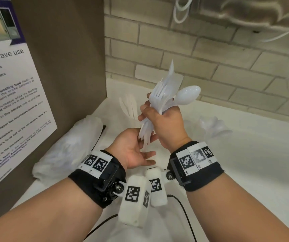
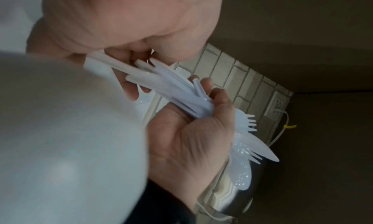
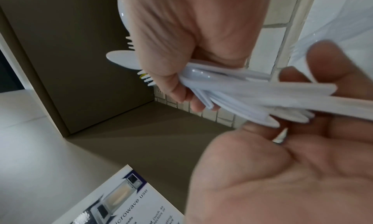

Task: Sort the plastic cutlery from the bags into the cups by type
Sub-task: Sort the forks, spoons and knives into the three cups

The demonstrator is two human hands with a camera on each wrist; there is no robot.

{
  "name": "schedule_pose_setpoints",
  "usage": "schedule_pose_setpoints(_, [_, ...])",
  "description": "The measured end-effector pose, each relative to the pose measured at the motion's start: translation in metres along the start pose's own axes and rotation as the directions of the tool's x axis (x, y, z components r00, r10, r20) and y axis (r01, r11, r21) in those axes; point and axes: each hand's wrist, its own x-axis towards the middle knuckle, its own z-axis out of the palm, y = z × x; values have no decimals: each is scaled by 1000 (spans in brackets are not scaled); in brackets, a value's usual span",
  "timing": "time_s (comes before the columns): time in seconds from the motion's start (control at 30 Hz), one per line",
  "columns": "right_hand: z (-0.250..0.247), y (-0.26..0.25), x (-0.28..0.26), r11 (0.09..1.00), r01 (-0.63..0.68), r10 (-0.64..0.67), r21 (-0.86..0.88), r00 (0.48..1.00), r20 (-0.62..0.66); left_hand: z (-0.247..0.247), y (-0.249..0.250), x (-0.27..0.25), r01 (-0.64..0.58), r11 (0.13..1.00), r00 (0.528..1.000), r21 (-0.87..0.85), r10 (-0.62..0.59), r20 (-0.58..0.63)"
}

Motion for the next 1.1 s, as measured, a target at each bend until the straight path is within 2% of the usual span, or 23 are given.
schedule_pose_setpoints(0.1, [0, -7, 3, 998, 1, -1, 56, 1000, 8, 1, 0, -1, 27, 1000, 999, 13, -26, -30])
schedule_pose_setpoints(0.2, [-1, -10, 6, 990, 18, -18, 141, 1000, -4, 1, -1, -1, -15, 1000, 997, -10, 14, -72])
schedule_pose_setpoints(0.33, [-4, -16, 8, 980, 44, -46, 194, 999, 8, 0, 1, 0, -16, 998, 998, -60, 12, -69])
schedule_pose_setpoints(0.53, [-10, -7, 6, 999, 48, -48, 19, 998, 31, -2, 9, -3, 10, 998, 999, -61, -12, -41])
schedule_pose_setpoints(0.7, [-16, 4, 3, 1000, 10, -9, -19, 998, 62, -1, 13, -6, 22, 998, 999, -57, -21, 31])
schedule_pose_setpoints(0.83, [-15, 5, 6, 999, 37, -37, -38, 999, 6, 0, 10, -8, 37, 997, 997, -75, -31, 71])
schedule_pose_setpoints(0.97, [-13, 4, 12, 998, 52, -49, 34, 995, -88, 1, 10, -9, 44, 996, 994, -82, -36, 106])
schedule_pose_setpoints(1.1, [-12, -8, 14, 991, 97, -85, 94, 988, -127, -3, 7, -4, 109, 994, 992, 2, -109, 61])
